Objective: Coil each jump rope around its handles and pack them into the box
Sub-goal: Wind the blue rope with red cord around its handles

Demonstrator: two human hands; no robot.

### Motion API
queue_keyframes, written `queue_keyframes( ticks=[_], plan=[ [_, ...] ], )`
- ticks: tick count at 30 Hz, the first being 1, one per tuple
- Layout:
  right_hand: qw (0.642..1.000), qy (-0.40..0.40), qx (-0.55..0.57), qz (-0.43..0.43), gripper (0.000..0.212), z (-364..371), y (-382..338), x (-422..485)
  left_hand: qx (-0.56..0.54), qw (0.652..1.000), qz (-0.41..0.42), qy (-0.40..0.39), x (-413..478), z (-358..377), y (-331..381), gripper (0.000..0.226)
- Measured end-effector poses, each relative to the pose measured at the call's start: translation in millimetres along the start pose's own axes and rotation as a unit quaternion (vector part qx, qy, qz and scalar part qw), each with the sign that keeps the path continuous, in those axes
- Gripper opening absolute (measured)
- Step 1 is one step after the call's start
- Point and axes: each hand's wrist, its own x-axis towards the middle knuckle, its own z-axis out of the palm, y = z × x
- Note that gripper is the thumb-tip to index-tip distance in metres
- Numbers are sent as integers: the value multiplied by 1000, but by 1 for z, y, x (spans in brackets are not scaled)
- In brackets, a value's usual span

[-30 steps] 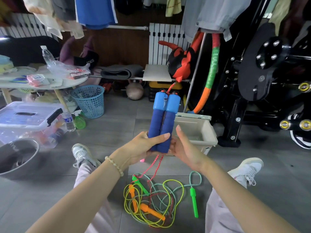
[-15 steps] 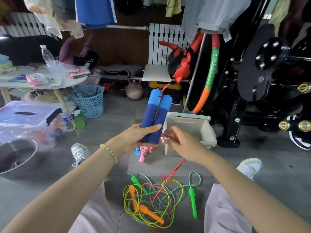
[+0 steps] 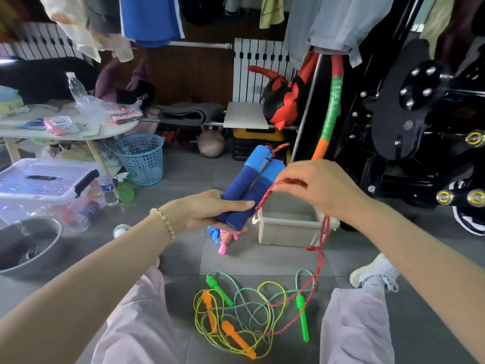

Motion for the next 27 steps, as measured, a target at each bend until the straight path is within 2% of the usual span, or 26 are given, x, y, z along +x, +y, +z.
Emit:
queue_keyframes(
  ticks=[2,5,12,14,18,20,23,27],
  plan=[
    [1000,11,19,14,27,-4,4,8,24,1000,7,-10,1,6,4,24],
    [999,5,41,21,15,-8,6,14,83,996,12,-36,1,13,10,21],
    [996,-61,39,-45,19,-4,-9,20,302,949,-19,-86,2,26,28,68],
    [996,-74,21,-55,17,-3,-9,21,368,927,-7,-71,3,30,34,75],
    [996,-43,75,-6,22,-11,-1,23,435,898,64,25,5,39,37,59],
    [995,-42,87,8,25,-14,1,24,446,888,97,51,5,40,37,59],
    [986,-86,145,16,15,-17,4,26,463,876,118,60,5,34,39,66],
    [968,-151,198,24,11,-29,14,20,497,857,129,40,-2,20,43,52]
  ],
)
